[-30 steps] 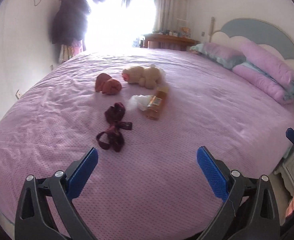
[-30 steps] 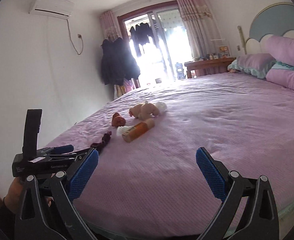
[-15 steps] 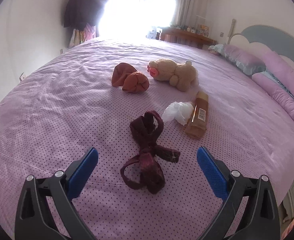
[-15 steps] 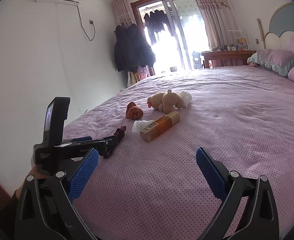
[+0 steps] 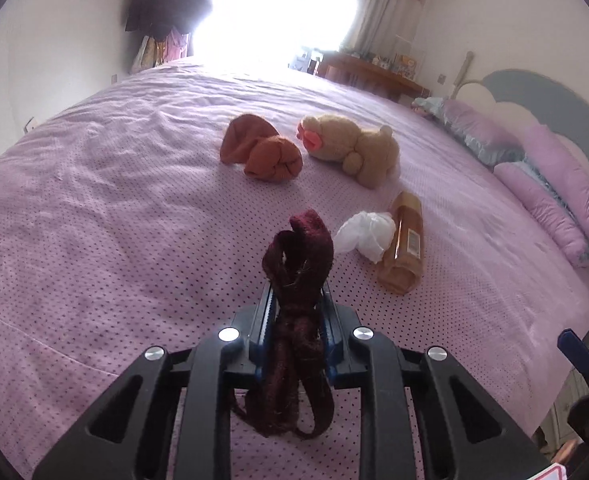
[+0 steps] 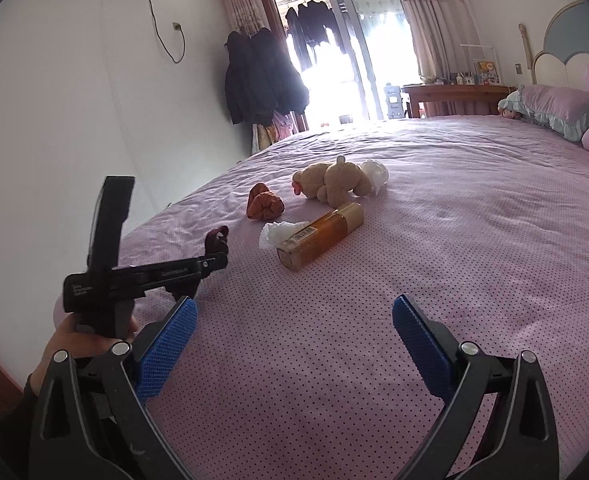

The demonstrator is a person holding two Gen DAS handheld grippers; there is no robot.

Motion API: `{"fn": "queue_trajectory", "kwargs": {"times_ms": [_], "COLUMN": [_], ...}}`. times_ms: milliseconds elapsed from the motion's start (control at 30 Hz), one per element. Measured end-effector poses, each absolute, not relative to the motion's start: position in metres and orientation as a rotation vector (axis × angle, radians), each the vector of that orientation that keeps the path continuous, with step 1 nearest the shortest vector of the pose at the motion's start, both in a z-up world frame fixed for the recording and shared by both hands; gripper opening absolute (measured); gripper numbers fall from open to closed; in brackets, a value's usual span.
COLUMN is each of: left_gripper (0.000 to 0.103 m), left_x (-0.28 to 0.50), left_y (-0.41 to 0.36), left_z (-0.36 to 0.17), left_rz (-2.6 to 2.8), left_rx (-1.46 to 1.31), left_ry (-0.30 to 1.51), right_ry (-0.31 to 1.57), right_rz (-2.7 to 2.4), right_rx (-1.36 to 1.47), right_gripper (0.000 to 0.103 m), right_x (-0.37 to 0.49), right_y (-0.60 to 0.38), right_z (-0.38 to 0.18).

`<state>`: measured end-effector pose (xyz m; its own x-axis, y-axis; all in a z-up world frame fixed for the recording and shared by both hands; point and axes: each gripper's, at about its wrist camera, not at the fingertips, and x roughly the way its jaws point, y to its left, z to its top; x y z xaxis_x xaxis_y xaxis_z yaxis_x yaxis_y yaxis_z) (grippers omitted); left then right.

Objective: Collect trash
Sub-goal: 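Grasp the dark red ribbon with the left gripper while the right grasps the amber bottle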

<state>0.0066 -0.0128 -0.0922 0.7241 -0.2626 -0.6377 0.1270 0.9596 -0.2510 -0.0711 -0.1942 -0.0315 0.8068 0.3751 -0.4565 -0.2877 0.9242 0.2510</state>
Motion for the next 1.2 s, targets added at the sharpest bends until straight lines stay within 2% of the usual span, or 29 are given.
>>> {"fn": "queue_trajectory", "kwargs": {"times_ms": [400,433,600,633,900,1100,1200], "left_gripper": [0.021,0.021,0.021,0.021,0.022,0.022,0.021], "left_x": [-0.004,-0.002,0.005,0.006,0.006,0.001,-0.003], "left_y": [0.01,0.01,0.008,0.008,0.004,0.001,-0.005], "left_z": [-0.064,-0.065,-0.07,-0.07,-0.07,-0.072,-0.072], "left_rz": [-0.295,-0.307,-0.346,-0.351,-0.384,-0.394,-0.409], "left_rx": [-0.173,-0.177,-0.183,-0.181,-0.163,-0.153,-0.142], "left_ry": [0.663,0.665,0.67,0.67,0.66,0.673,0.684], "right_ry": [0.558,0.578,0.662,0.689,0.883,0.855,0.806], "right_rz": [0.183,0.172,0.107,0.093,-0.008,0.047,0.074], "right_rx": [0.164,0.171,0.174,0.189,0.344,0.369,0.376], "right_gripper": [0.094,0.092,0.053,0.05,0.049,0.036,0.033], "right_x": [0.025,0.034,0.081,0.092,0.142,0.125,0.105], "right_y": [-0.165,-0.164,-0.154,-0.155,-0.17,-0.182,-0.194], "right_z": [-0.017,-0.02,-0.032,-0.037,-0.076,-0.074,-0.067]}}
